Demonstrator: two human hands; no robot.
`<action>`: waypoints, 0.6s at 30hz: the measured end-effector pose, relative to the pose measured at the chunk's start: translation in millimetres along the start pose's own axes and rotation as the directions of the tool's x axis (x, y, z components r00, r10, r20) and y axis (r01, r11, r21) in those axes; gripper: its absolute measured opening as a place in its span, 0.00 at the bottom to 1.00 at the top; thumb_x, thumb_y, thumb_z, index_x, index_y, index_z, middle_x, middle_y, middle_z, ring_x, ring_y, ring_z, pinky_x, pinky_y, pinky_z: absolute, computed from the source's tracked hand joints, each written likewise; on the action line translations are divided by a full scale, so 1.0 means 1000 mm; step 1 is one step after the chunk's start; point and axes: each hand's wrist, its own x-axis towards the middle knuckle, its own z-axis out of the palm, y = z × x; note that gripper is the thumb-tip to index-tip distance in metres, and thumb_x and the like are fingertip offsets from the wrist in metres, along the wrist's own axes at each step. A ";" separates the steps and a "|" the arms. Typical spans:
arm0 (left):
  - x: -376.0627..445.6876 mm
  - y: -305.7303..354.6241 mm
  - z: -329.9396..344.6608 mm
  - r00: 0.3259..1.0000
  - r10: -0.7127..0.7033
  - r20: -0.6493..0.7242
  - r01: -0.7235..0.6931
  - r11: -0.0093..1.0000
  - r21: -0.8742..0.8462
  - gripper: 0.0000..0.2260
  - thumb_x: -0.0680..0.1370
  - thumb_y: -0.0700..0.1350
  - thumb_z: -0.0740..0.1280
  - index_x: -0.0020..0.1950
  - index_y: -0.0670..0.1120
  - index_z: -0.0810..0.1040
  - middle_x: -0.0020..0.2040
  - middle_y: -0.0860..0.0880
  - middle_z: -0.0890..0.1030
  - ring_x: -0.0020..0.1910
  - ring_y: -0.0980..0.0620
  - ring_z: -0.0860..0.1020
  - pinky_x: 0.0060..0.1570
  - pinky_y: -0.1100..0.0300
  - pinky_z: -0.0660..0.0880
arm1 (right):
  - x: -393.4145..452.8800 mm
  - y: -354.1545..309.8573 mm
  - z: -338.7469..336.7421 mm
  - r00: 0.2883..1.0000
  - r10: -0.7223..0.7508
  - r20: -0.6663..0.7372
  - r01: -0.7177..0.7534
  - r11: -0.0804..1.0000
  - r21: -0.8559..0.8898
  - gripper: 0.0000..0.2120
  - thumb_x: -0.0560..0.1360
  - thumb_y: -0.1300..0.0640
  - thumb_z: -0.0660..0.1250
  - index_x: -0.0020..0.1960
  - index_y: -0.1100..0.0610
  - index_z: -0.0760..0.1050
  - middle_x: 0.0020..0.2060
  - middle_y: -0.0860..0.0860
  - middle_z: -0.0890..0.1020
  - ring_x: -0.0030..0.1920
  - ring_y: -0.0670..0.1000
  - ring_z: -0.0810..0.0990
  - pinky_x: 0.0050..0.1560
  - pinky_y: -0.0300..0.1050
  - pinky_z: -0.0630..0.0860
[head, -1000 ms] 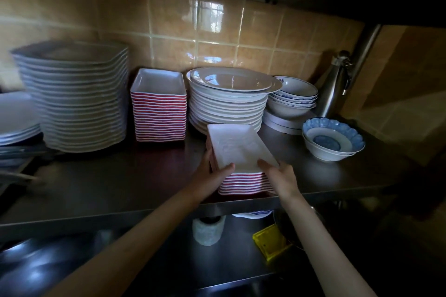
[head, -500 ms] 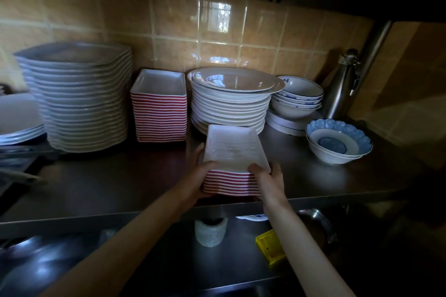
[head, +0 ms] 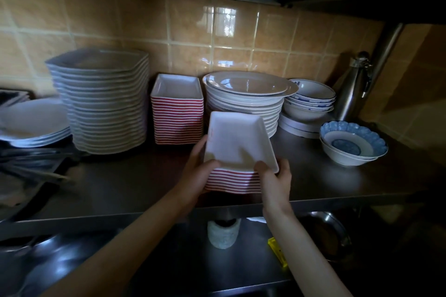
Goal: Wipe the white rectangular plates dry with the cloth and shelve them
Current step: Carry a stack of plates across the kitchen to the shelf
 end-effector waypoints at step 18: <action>0.007 0.100 -0.080 0.991 0.133 0.036 -0.135 0.987 0.086 0.25 0.66 0.49 0.65 0.61 0.67 0.70 0.55 0.58 0.79 0.48 0.56 0.79 0.46 0.53 0.77 | -0.042 -0.072 0.101 0.992 -0.104 0.074 0.094 0.988 0.125 0.21 0.57 0.49 0.66 0.49 0.52 0.73 0.42 0.50 0.82 0.46 0.52 0.81 0.54 0.51 0.77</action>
